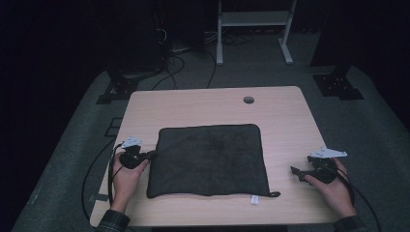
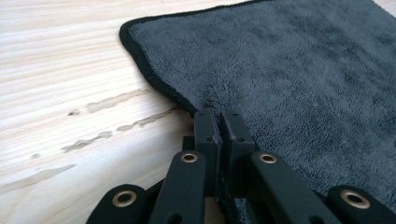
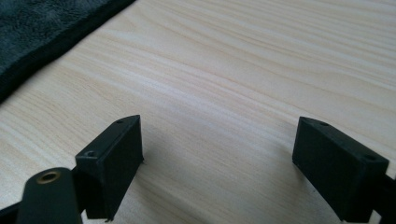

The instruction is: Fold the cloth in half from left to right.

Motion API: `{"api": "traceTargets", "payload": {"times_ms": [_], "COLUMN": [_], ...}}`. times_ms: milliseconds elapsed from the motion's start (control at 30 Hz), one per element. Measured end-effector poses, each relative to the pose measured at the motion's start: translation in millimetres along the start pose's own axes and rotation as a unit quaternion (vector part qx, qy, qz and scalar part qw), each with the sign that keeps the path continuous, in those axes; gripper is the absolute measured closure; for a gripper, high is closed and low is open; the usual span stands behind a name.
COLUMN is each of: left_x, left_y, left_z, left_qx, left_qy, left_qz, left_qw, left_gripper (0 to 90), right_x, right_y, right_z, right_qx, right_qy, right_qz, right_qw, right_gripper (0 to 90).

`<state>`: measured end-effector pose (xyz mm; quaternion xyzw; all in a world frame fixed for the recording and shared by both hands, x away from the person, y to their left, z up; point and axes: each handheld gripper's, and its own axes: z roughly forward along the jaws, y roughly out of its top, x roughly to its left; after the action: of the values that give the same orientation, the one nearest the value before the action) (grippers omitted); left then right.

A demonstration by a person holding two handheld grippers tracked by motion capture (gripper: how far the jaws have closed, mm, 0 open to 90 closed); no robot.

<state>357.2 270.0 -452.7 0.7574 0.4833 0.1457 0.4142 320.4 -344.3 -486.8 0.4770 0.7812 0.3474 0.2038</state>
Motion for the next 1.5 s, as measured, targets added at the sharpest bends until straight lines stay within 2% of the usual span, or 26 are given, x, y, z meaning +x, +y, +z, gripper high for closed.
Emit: {"api": "traceTargets", "payload": {"times_ms": [67, 100, 133, 233, 267, 300, 367, 400, 433, 533, 633, 733, 900, 933, 967, 1000, 1200, 1500], "left_x": [1.3, 2.7, 2.7, -4.6, -4.6, -10.6, -16.6, -16.6, -23.5, -30.8, -45.1, -52.2, -69.1, -76.7, -80.7, -80.7, -103.3, -130.0], "left_y": [-0.1, -0.2, -0.2, 6.1, 6.1, 11.2, 16.5, 16.5, 21.3, 25.9, 35.9, 41.1, 52.8, 56.7, 58.2, 58.2, 69.3, 83.2], "left_z": [-1.3, -2.4, -2.4, -3.0, -3.0, -3.3, -2.1, -2.1, 1.1, 5.6, 16.5, 21.6, 35.0, 41.1, 44.2, 44.2, 62.2, 85.9], "left_qx": [-0.002, -0.005, -0.005, -0.019, -0.019, -0.026, -0.033, -0.033, -0.033, -0.034, -0.032, -0.032, -0.031, -0.029, -0.029, -0.029, -0.021, -0.015], "left_qy": [0.0, -0.01, -0.01, -0.032, -0.032, -0.047, -0.062, -0.062, -0.073, -0.082, -0.101, -0.108, -0.13, -0.139, -0.144, -0.144, -0.174, -0.207], "left_qz": [0.0, -0.002, -0.002, 0.003, 0.003, 0.008, 0.015, 0.015, 0.023, 0.031, 0.051, 0.058, 0.074, 0.083, 0.084, 0.084, 0.105, 0.119], "left_qw": [1.0, 0.9999, 0.9999, 0.9993, 0.9993, 0.9985, 0.9974, 0.9974, 0.9965, 0.9956, 0.993, 0.992, 0.9883, 0.9864, 0.9855, 0.9855, 0.9788, 0.971], "left_gripper": [86.3, 86.3, 86.3, 86.3, 86.3, 86.3, 86.2, 86.1, 86.1, 86.1, 86.1, 86.1, 86.1, 86.0, 86.1, 86.0, 86.0, 86.1], "right_x": [0.0, 0.0, 0.0, -0.1, -0.1, 0.0, 0.0, 0.0, -0.1, 0.0, -0.1, -0.1, -0.1, -0.1, -0.1, -0.1, -0.1, -0.1], "right_y": [0.0, 0.0, 0.0, 0.1, 0.1, 0.1, 0.1, 0.1, 0.2, 0.2, 0.1, 0.2, 0.2, 0.2, 0.1, 0.1, 0.1, 0.1], "right_z": [0.0, 0.0, 0.0, 0.1, 0.1, 0.2, 0.2, 0.2, 0.2, 0.2, 0.3, 0.3, 0.3, 0.3, 0.3, 0.3, 0.3, 0.3], "right_qx": [0.0, 0.0, 0.0, 0.0, 0.0, 0.0, 0.0, 0.0, 0.0, 0.0, 0.0, 0.0, 0.0, 0.0, 0.0, 0.0, 0.0, 0.0], "right_qy": [0.0, 0.0, 0.0, 0.0, 0.0, 0.0, 0.0, 0.0, 0.0, 0.0, 0.0, 0.0, 0.0, 0.001, 0.0, 0.0, 0.001, 0.001], "right_qz": [0.0, 0.0, 0.0, 0.0, 0.0, 0.0, 0.001, 0.001, 0.0, 0.001, 0.0, 0.0, 0.0, 0.0, 0.0, 0.0, -0.001, -0.001], "right_qw": [1.0, 1.0, 1.0, 1.0, 1.0, 1.0, 1.0, 1.0, 1.0, 1.0, 1.0, 1.0, 1.0, 1.0, 1.0, 1.0, 1.0, 1.0], "right_gripper": [15.0, 15.0, 15.0, 14.8, 14.8, 14.7, 14.7, 14.7, 14.6, 14.6, 14.5, 14.4, 14.4, 14.4, 14.4, 14.4, 14.4, 14.4]}}
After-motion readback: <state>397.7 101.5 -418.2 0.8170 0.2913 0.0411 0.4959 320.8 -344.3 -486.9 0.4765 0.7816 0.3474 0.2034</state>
